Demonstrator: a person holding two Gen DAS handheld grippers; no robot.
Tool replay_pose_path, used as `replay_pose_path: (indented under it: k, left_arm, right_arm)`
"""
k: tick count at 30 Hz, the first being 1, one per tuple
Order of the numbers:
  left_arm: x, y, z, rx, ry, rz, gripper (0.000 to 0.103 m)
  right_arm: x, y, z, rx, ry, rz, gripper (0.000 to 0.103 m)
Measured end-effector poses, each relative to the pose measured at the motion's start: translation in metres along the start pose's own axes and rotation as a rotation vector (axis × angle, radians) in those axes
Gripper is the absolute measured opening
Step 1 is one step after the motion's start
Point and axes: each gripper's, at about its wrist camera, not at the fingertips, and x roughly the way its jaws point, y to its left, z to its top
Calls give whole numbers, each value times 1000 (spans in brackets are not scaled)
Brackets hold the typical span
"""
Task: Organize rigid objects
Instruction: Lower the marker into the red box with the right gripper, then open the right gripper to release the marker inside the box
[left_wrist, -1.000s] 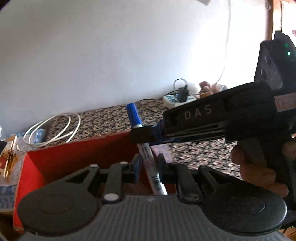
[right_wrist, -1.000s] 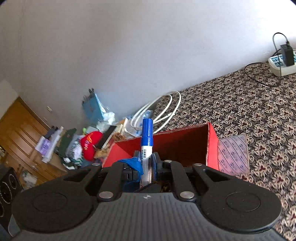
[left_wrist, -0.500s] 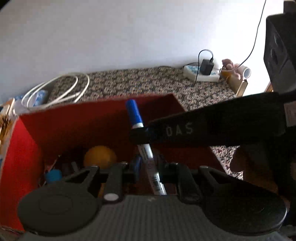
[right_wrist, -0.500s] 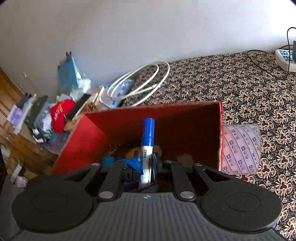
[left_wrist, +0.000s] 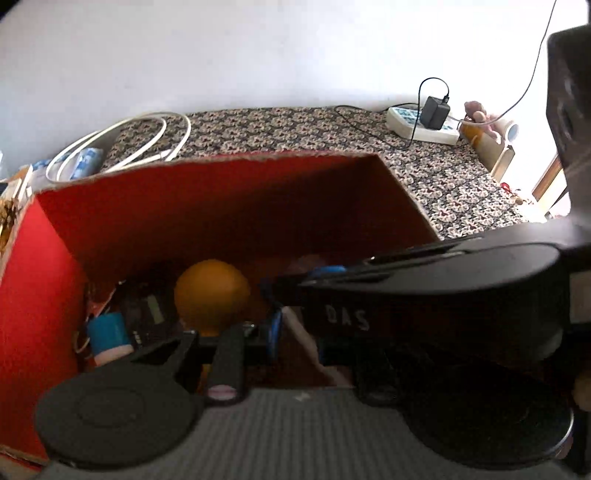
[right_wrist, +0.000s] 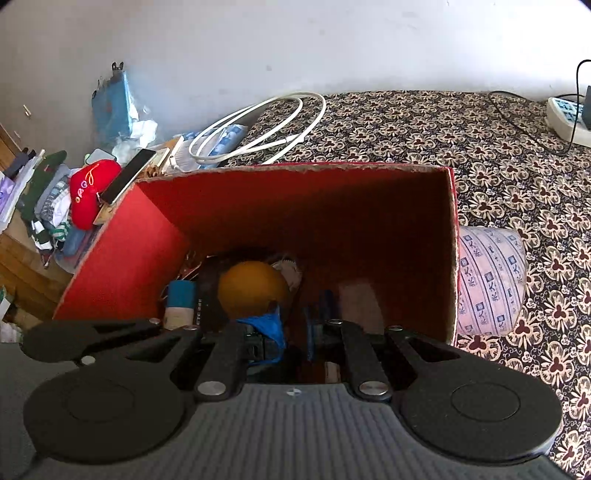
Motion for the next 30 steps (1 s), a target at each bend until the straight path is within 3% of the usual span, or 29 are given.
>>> replay_pose_path:
  k: [20, 30]
  left_arm:
    - [4, 8, -9, -28, 56, 78, 15]
    - [-12, 2, -9, -5, 13, 121, 16]
  right_arm:
    - [-11, 0, -12, 69, -53, 23, 0]
    - [-30, -2, -15, 124, -117, 44, 0]
